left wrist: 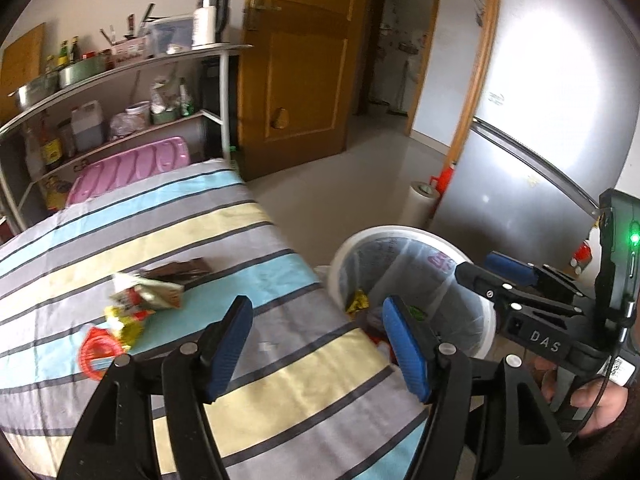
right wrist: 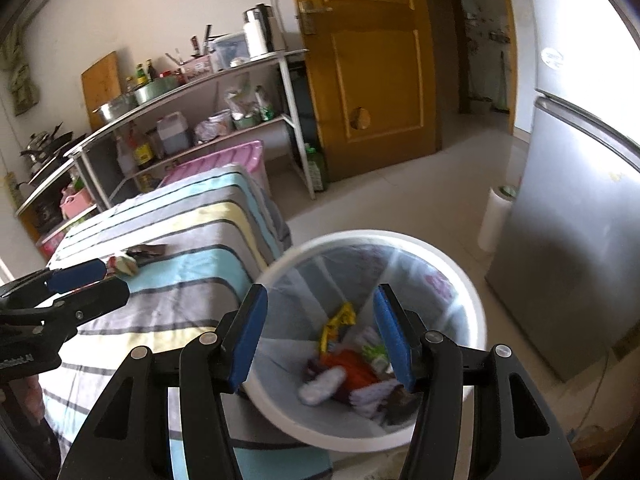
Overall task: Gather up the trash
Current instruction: 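Move both tools back over the table toward the red-lidded cup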
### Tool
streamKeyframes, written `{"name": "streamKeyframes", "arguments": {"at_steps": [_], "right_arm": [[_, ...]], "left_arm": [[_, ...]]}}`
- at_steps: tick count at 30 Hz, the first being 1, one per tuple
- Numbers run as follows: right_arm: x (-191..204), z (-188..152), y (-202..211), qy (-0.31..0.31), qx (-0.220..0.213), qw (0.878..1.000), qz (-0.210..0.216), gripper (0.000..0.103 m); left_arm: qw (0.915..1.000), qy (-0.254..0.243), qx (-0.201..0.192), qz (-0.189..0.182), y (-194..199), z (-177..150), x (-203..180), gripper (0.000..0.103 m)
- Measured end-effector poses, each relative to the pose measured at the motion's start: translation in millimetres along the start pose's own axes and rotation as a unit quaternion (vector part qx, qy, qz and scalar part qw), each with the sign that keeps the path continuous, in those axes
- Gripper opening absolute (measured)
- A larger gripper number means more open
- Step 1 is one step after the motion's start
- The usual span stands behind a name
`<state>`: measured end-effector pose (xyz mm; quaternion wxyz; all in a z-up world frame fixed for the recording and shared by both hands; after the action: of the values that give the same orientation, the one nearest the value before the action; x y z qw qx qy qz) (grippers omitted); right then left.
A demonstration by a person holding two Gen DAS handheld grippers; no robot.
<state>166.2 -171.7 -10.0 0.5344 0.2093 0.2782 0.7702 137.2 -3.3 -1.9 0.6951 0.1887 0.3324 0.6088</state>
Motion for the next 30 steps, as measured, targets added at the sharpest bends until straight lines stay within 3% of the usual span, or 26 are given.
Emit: {"name": "streamKeyframes", "arguments": {"at_steps": [7,16,21,30], "right_arm": [[34.7,12.2,-8.5,0.020,-0.007,0.999,0.035,0.056],[88.2,24.9,-35.4,0.069,0.005,0.995,0.076,0.056],[117.1,34.5,-55.0,0.097,0.019,0.989,0.107,0.056],[167.2,44.0,-93.2,0.138,0.055,0.974,0.172,0.056]], "left_arm": [[0.9978,0.041,-0.024,0.046,21.4,-1.8,58.1,0.074],[0.9905,0.095,-0.018,0.098,29.0,-14.6,129.7,0.075],[0.9866,0.114,-0.005,0.117,22.2,-23.0,156.2,0.076],[0.9849,0.130,0.024,0.112,0.7,-32.0,177.2,0.076]]}}
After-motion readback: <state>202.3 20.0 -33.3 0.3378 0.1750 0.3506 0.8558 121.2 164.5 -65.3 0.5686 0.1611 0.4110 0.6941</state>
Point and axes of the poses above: each gripper's, at about its wrist camera, not at the fingertips, and y roughly against the way its jaws point, x to its left, z to its top, the point moved 5 cm from there along -y, roughly the way its jaws point, and after that the axes turned 9 degrees about y, right-handed, at the moved point
